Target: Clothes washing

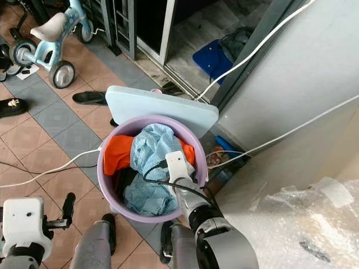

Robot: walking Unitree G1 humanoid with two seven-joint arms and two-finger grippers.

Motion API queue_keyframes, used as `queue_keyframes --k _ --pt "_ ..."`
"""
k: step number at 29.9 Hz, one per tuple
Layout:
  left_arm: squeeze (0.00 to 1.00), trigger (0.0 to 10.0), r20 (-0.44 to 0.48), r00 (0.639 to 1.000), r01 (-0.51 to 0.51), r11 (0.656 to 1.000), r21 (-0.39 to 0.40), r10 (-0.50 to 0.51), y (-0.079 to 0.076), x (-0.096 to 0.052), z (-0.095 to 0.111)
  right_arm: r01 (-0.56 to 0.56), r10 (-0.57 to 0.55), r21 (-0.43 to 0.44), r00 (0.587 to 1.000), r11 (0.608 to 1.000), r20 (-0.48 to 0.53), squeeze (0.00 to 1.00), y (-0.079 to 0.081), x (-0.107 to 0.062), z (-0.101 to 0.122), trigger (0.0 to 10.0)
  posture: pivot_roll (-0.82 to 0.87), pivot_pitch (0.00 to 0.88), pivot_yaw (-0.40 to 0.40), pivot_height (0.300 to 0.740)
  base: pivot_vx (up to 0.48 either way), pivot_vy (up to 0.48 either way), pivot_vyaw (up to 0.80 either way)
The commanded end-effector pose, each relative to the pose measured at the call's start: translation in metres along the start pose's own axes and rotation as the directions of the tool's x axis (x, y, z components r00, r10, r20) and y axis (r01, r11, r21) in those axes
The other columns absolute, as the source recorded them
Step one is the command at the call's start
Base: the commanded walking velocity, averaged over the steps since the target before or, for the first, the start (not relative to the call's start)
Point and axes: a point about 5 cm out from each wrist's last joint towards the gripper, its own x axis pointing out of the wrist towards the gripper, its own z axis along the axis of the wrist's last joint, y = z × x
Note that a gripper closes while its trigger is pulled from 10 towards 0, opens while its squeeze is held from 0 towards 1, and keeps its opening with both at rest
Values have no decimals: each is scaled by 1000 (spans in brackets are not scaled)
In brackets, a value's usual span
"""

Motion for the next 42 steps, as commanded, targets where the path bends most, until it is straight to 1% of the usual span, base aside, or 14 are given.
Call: queue_keyframes --k 1,10,16,22,24,26,27,28,29,33,34,36,41,42 --pt "0 10000 -38 999 -15 1000 0 15 0 -1 -7 -29 31 22 998 999 -53 0 10 0 -12 0 158 308 -205 740 0 0 0" --pt "0 10000 -33 999 -29 1000 -9 28 0 6 -7 -55 56 92 998 994 -11 0 12 1 -4 0 155 291 -205 740 0 0 0" --pt "0 10000 12 999 -50 999 3 50 0 20 -2 -70 60 131 995 989 77 0 7 2 18 0 152 239 -195 740 0 0 0" --pt "0 10000 99 994 -40 999 20 38 -3 43 10 -114 83 113 965 987 249 0 -12 -2 57 0 128 161 -174 740 0 0 0" --pt "0 10000 137 990 -27 1000 17 24 -8 58 17 -139 98 96 934 986 342 0 -24 -10 72 0 100 84 -158 740 0 0 0" --pt "0 10000 155 988 -20 1000 15 18 -10 67 20 -149 105 88 918 985 381 0 -30 -13 78 0 100 84 -158 740 0 0 0" --pt "0 10000 185 983 -16 1000 -4 17 -15 74 26 -139 87 79 881 987 465 0 -41 -28 82 0 85 36 -147 740 0 0 0" --pt "0 10000 185 983 -16 1000 -4 17 -15 74 26 -139 87 79 881 987 465 0 -41 -28 82 0 85 36 -147 740 0 0 0" --pt "0 10000 218 976 -21 1000 8 19 -19 84 31 -101 55 58 842 993 537 0 -50 -42 85 0 68 0 -127 740 0 0 0" --pt "0 10000 240 971 -15 1000 -5 15 -26 94 38 -39 -8 60 772 997 636 0 -61 -69 84 0 38 0 -79 740 0 0 0" --pt "0 10000 240 971 -15 1000 -5 15 -26 94 38 -39 -8 60 772 997 636 0 -61 -69 84 0 38 0 -79 740 0 0 0" --pt "0 10000 285 958 5 1000 10 -8 -36 100 48 30 -34 19 722 999 691 0 -70 -92 76 0 4 0 -30 740 0 0 0" --pt "0 10000 349 935 44 998 55 -60 -45 116 64 106 -73 -5 720 994 690 0 -79 -107 64 0 -32 0 1 740 0 0 0" --pt "0 10000 355 933 50 997 56 -67 -45 118 65 118 -82 -5 724 993 684 0 -80 -108 63 2824 -36 0 11 740 0 0 0"
